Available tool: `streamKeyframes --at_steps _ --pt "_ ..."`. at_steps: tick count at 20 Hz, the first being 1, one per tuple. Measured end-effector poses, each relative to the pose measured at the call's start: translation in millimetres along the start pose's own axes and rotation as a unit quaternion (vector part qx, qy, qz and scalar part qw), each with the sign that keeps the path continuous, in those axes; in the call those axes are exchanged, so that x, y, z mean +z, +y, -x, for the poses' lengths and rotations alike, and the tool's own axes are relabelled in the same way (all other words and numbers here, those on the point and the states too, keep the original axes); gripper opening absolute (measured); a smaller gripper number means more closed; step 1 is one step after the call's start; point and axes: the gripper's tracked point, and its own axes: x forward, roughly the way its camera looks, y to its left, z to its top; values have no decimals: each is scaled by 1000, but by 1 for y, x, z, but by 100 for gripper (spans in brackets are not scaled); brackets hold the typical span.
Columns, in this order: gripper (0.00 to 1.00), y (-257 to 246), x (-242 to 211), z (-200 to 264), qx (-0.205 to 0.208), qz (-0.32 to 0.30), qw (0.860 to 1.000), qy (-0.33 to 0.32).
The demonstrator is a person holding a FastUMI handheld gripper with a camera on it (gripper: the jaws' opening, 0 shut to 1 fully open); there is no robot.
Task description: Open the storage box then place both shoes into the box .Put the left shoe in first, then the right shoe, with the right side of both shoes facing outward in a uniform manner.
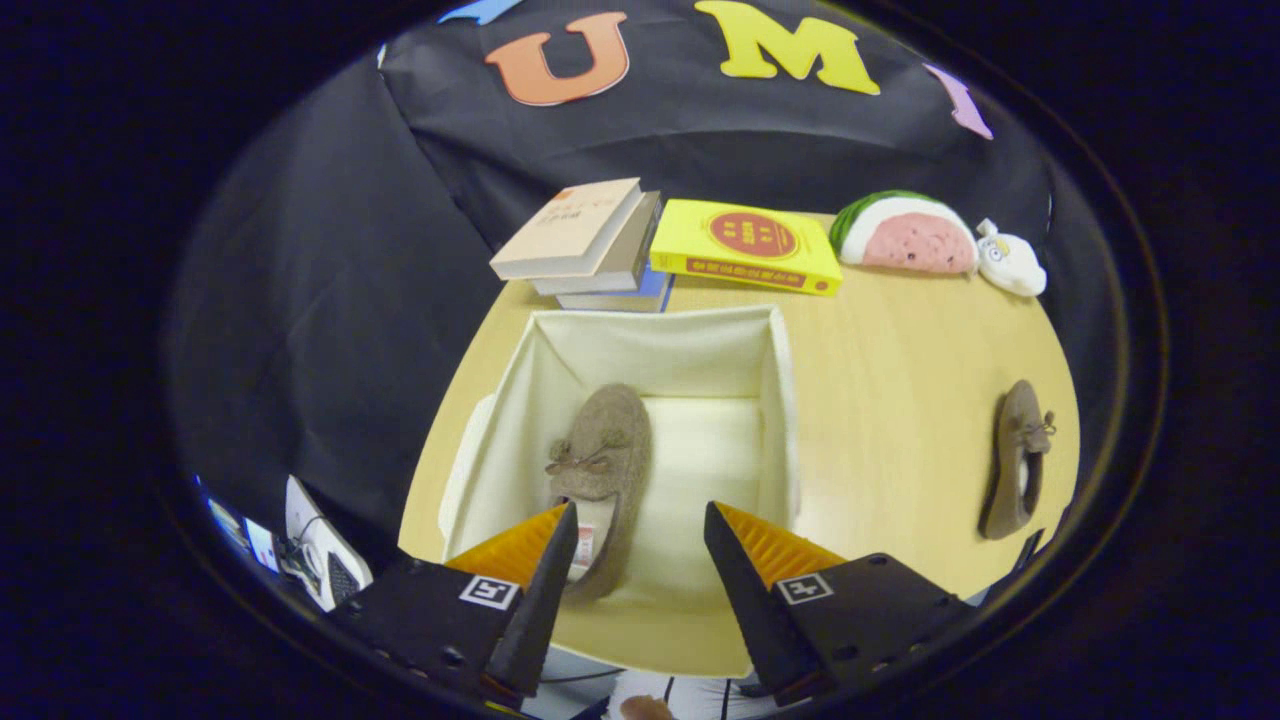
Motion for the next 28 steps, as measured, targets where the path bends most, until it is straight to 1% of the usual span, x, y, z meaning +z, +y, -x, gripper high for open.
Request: streamKeyframes --at_steps 3,6,9,12,14,17,19,23,26,27,28 --pt "92 -39 8 35 -16 2 1000 -23" --pt "92 -100 8 56 -46 -9 998 -33" --pt "92 -180 1 65 -104 -23 993 -43" --pt "92 -251 -17 63 -129 -57 990 -28" --pt "92 -302 -25 58 -152 -85 984 -23" --pt "93 -370 -38 49 -200 -113 973 -14" --pt "92 -399 -48 40 -214 -130 968 1" --pt "93 -444 -67 16 -240 -140 960 36" --pt "83 -474 -72 -1 -261 -143 953 52" --pt "84 -481 -72 -7 -266 -146 951 54" --pt "78 -481 -73 -11 -260 -153 952 58"
